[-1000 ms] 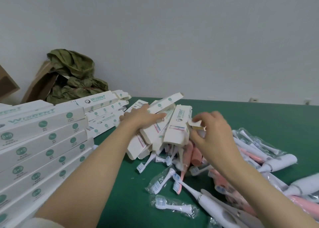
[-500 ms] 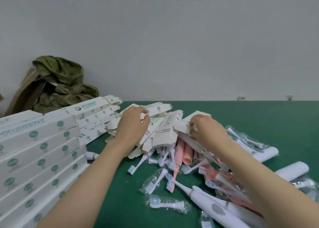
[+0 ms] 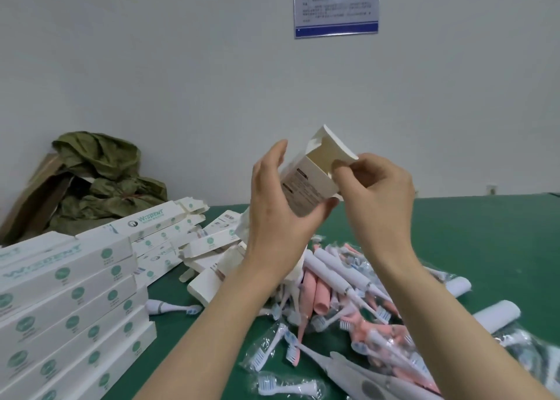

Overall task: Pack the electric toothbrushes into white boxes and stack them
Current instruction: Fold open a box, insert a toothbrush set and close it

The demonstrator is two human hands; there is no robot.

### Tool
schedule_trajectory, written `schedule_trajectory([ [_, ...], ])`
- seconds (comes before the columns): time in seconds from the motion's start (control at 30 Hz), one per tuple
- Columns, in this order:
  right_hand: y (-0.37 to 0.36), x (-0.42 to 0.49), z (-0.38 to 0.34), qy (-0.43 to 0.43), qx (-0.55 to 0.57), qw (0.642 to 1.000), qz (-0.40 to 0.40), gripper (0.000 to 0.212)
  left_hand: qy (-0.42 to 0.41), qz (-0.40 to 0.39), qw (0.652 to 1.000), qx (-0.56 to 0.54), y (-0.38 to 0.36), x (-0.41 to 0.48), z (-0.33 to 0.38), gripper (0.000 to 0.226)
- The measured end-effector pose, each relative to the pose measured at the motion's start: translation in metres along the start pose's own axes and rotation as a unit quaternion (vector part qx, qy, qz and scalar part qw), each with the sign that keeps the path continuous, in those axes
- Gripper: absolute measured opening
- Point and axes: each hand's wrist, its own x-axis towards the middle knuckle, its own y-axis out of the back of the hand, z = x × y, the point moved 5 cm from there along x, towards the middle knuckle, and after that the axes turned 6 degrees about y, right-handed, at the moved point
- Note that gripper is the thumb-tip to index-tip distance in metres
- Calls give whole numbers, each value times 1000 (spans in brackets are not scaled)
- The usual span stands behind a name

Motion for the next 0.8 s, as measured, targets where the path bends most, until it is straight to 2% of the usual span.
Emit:
schedule_trajectory([
  [0.1, 2, 6, -4, -41, 78, 996, 1, 25, -76, 18, 996, 53, 5, 8, 21, 77],
  [0.17, -2, 8, -2, -88, 117, 988, -45, 23, -118, 20, 987, 109, 11, 8, 26, 70],
  [0.3, -13, -3, 0, -133, 164, 964, -159, 16, -125, 6, 984, 129, 24, -3, 17, 64],
  [0.47, -26, -24, -12, 11, 88, 955, -284, 31, -129, 15, 985, 114, 29, -18, 7, 58],
  [0.63, -47, -54, -19, 175, -10, 941, -288, 44, -103, 106, 988, 34, 45, -39, -3, 63],
  [0.73, -49, -57, -13, 189, -20, 948, -255, 44, -57, 109, 992, -14, 48, -41, -12, 65],
  [0.8, -50, -58, -6, 160, -8, 957, -241, 44, -37, 95, 995, 3, 46, -43, -16, 66],
])
